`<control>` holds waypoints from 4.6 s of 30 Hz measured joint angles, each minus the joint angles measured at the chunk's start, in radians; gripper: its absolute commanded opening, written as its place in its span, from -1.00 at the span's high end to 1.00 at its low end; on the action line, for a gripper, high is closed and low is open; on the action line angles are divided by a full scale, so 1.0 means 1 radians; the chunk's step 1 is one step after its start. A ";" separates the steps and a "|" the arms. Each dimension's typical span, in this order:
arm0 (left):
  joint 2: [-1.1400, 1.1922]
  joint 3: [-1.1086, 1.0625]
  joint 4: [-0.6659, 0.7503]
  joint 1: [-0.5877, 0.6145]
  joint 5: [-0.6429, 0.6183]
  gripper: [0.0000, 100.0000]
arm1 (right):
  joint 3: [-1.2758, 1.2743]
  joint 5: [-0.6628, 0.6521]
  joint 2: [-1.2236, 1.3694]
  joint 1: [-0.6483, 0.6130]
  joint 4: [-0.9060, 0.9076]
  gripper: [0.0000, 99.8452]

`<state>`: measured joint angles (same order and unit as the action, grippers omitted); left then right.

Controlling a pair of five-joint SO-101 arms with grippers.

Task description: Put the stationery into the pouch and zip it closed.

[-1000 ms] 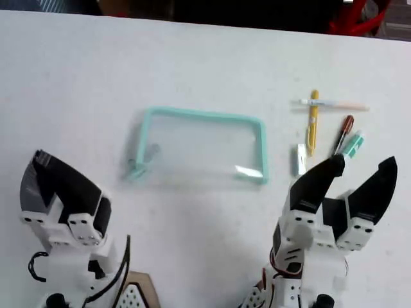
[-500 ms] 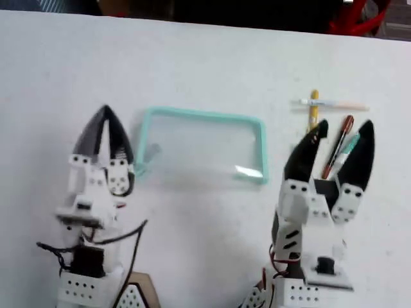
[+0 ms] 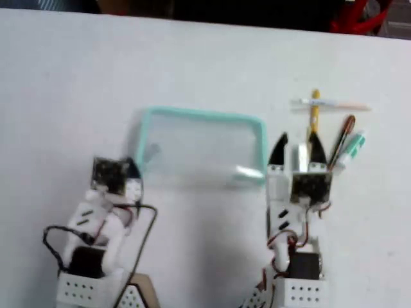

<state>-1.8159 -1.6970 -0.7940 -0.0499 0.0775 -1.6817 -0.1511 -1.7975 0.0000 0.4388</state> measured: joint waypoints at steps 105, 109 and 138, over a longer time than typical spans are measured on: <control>-0.009 0.295 -0.195 0.000 0.000 0.95 | 0.012 -0.003 0.000 -0.003 0.741 0.63; -0.008 0.308 -0.195 0.032 0.000 0.95 | 0.012 -0.003 0.000 -0.003 0.741 0.63; 0.000 0.158 -0.224 0.190 0.476 0.78 | 0.012 -0.003 0.000 -0.003 0.741 0.63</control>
<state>-1.8159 -1.5390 -1.0180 0.1404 0.5531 -1.6694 -0.1542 -1.7975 -0.0031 1.1799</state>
